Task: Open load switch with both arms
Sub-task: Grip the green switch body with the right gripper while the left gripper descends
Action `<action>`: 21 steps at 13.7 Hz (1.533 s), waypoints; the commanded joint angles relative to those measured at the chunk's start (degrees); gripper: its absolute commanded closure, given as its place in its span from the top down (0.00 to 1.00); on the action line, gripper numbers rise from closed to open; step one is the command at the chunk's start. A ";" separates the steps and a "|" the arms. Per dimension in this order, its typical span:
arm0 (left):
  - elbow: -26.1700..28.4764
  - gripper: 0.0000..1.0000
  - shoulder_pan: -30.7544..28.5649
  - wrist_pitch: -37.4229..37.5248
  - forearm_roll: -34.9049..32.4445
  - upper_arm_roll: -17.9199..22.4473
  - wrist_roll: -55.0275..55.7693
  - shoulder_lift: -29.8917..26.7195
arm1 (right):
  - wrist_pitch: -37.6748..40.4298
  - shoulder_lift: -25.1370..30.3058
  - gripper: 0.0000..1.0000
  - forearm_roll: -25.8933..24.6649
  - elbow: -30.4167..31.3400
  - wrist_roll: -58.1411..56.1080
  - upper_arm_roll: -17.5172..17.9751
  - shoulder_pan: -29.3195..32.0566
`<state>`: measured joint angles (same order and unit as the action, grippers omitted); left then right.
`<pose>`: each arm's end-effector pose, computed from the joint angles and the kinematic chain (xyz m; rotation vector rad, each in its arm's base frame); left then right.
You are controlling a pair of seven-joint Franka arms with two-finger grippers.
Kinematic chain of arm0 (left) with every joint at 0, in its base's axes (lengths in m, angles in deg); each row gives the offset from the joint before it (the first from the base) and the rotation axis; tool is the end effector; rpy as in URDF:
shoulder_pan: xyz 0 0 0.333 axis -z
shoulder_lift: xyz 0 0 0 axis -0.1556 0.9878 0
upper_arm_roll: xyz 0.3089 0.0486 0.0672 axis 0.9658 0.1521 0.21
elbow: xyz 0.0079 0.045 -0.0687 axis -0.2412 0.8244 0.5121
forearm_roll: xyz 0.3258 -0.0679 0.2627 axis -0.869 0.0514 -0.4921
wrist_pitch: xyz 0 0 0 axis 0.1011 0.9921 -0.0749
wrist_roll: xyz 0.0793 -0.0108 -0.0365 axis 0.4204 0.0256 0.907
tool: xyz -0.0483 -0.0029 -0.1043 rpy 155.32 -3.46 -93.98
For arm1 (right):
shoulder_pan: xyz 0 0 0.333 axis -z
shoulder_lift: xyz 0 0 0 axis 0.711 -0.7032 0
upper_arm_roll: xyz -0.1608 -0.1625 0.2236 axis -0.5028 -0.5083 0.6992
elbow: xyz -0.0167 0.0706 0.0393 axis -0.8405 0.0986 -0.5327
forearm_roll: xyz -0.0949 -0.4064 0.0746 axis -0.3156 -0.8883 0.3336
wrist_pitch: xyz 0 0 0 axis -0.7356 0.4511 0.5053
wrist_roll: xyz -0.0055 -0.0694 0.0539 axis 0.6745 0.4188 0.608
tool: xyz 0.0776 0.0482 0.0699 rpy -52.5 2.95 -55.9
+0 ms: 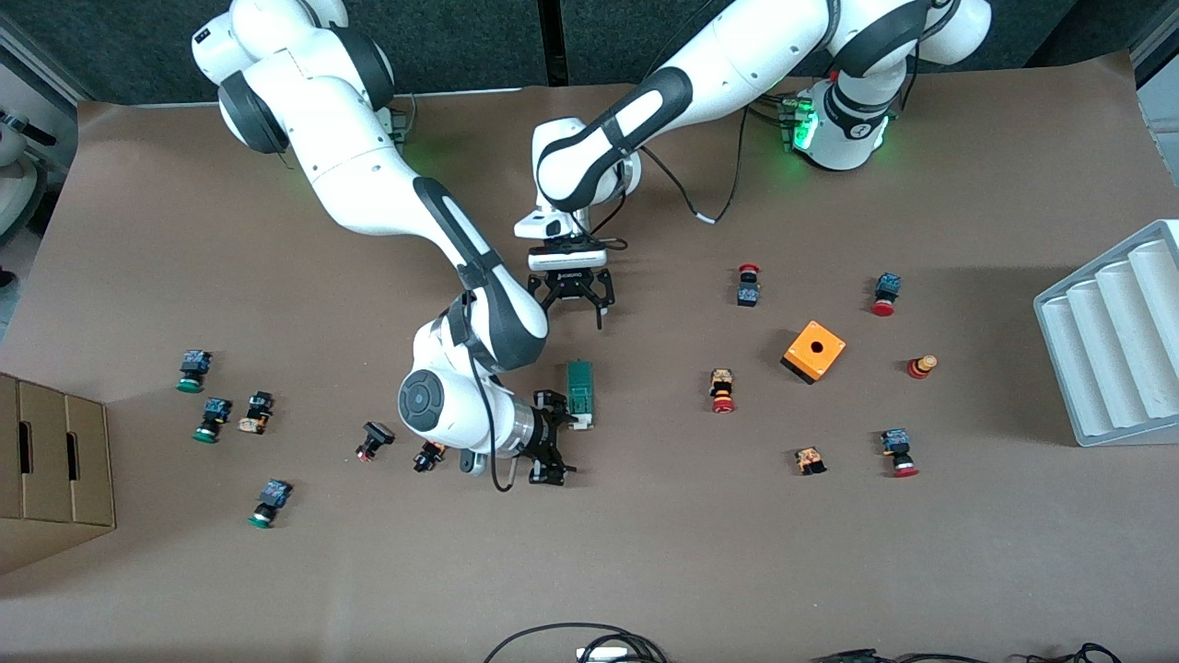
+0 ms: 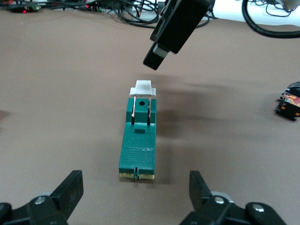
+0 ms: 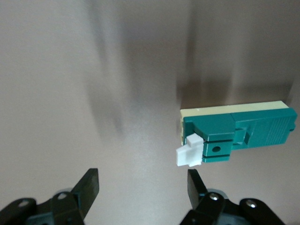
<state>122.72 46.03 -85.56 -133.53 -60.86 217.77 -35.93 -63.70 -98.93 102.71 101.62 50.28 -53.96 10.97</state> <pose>0.3391 -0.5909 0.1583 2.8292 0.1329 1.3428 0.6906 0.4209 0.2101 -1.8864 2.0594 0.4630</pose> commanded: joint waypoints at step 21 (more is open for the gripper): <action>-6.64 1.00 2.39 11.83 -20.12 1.67 12.16 13.51 | 5.81 -1.55 0.50 -0.90 -1.54 1.88 -0.90 -2.22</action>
<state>119.37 47.40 -74.54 -152.72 -59.62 229.47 -24.49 -59.27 -99.85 102.56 101.16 51.73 -54.16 9.14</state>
